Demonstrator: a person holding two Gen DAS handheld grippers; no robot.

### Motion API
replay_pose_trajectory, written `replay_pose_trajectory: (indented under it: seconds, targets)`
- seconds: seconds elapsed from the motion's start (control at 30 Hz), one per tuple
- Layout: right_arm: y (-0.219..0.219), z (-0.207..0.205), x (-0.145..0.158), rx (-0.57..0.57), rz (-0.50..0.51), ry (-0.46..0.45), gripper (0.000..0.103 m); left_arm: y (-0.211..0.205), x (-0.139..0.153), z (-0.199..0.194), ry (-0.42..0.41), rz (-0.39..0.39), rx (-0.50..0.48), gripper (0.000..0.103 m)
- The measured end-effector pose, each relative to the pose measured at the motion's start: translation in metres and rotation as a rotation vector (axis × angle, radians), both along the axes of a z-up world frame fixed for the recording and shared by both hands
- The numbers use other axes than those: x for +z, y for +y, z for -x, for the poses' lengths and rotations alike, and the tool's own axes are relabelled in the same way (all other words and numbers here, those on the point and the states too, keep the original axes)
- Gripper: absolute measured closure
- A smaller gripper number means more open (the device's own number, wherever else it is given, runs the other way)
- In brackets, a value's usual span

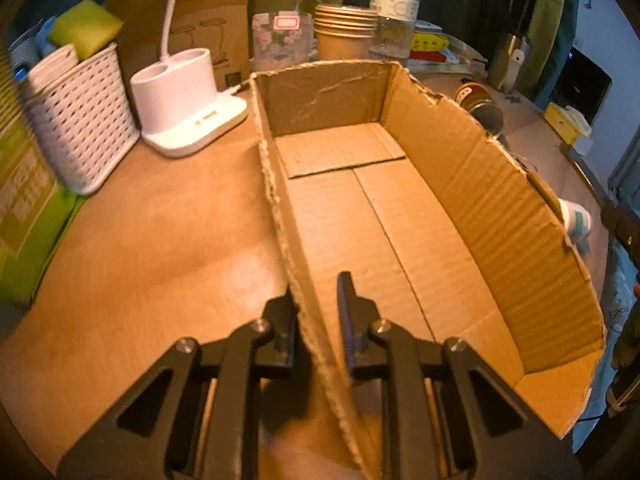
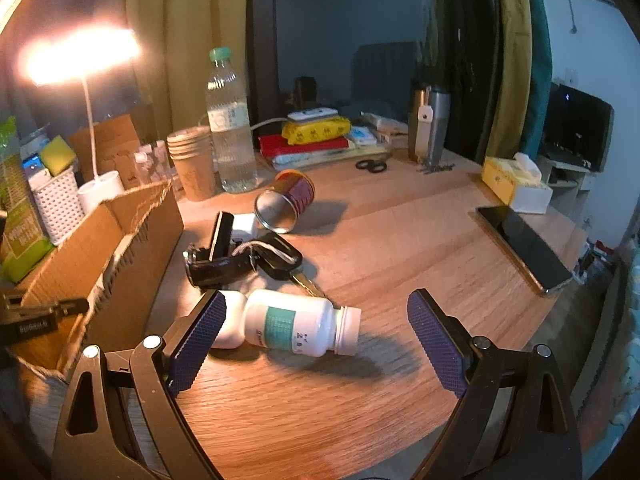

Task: Organize rigid objects
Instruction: 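Move the left gripper to the cardboard box wall and clamp it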

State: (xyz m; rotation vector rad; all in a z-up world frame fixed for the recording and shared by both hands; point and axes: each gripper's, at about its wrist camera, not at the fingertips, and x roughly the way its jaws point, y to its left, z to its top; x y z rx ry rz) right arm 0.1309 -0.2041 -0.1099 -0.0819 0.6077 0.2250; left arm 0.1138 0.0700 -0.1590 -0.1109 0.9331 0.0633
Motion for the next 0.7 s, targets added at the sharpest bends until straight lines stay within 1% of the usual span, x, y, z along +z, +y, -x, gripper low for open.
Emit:
replay_pose_trajectory:
  seconds: [0.1,0.23,0.33,0.47,0.57,0.63,0.7]
  targets:
    - [0.004,-0.007,-0.007,0.000,0.006,0.025,0.009,0.004,-0.002,-0.009,-0.005,0.007,-0.020,0.087]
    - [0.012,-0.011,-0.014,-0.004,0.037,0.045,0.009,0.011,-0.003,-0.012,-0.027,0.066,-0.044,0.087]
    - [0.012,-0.010,-0.012,0.007,0.030,0.032,0.009,0.013,-0.004,-0.014,-0.038,0.094,-0.071,0.087]
    - [-0.003,-0.011,-0.006,-0.005,-0.010,0.002,0.009,0.016,-0.004,-0.012,-0.046,0.103,-0.061,0.087]
    - [-0.020,-0.021,-0.008,-0.031,-0.078,0.024,0.009,0.014,-0.004,-0.010,-0.048,0.104,-0.068,0.087]
    - [-0.025,-0.028,-0.011,-0.010,-0.138,0.040,0.009,0.014,-0.004,-0.010,-0.047,0.104,-0.071,0.087]
    - [-0.024,-0.032,-0.014,0.016,-0.164,0.048,0.009,0.015,-0.004,-0.011,-0.045,0.107,-0.071,0.085]
